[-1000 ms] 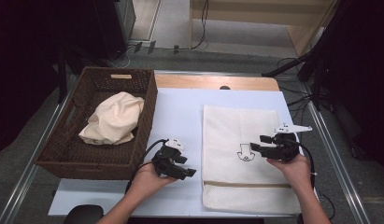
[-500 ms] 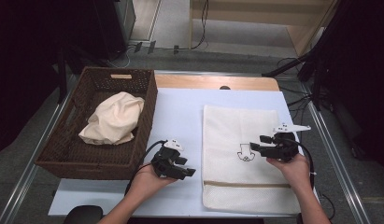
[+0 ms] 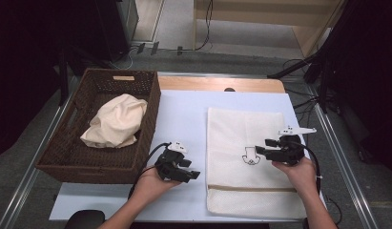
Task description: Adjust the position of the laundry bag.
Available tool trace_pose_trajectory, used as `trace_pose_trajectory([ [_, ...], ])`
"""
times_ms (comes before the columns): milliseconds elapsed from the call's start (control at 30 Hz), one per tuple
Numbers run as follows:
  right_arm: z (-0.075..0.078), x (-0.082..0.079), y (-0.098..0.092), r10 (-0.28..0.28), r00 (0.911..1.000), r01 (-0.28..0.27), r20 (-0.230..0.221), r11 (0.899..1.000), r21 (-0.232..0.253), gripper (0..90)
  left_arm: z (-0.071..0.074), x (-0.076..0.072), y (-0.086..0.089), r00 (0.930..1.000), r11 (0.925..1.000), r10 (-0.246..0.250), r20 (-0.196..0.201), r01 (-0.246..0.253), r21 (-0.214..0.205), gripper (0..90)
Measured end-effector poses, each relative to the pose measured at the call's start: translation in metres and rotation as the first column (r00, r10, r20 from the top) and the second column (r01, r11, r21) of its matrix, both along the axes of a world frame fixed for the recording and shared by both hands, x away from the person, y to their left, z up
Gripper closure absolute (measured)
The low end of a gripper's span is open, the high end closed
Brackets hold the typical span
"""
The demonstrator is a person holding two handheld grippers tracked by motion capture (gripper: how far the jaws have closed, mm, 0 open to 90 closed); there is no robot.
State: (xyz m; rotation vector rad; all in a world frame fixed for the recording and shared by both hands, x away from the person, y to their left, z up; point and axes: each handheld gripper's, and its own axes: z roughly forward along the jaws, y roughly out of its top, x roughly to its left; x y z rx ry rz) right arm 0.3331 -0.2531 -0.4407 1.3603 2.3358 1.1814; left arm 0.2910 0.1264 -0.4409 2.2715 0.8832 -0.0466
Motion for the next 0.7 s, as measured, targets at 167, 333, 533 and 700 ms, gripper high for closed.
trace_pose_trajectory([
  [167, 0.0007, -0.0006, 0.0002, 0.000, 1.0000, 0.000, 0.002, 1.000, 0.003, 42.9, 0.0011, -0.0011, 0.0006, 1.0000, 1.0000, -0.007, -0.005, 0.007, 0.002, 42.8],
  [333, 0.0005, -0.0007, 0.0007, 0.009, 1.0000, -0.009, 0.002, 1.000, -0.005, 42.9, 0.0011, 0.0002, 0.0009, 0.9998, 1.0000, -0.001, -0.018, 0.001, -0.003, 42.8],
  [533, 0.0008, 0.0000, -0.0004, 0.004, 1.0000, -0.004, 0.004, 1.000, 0.004, 42.9, 0.0005, -0.0004, -0.0001, 0.9999, 1.0000, -0.005, -0.016, 0.004, -0.004, 42.2],
  [700, 0.0029, -0.0018, -0.0019, -0.009, 0.9999, 0.009, 0.013, 1.000, 0.006, 38.7, 0.0012, -0.0018, -0.0043, 0.9999, 0.9996, -0.003, -0.016, 0.002, -0.028, 35.5],
])
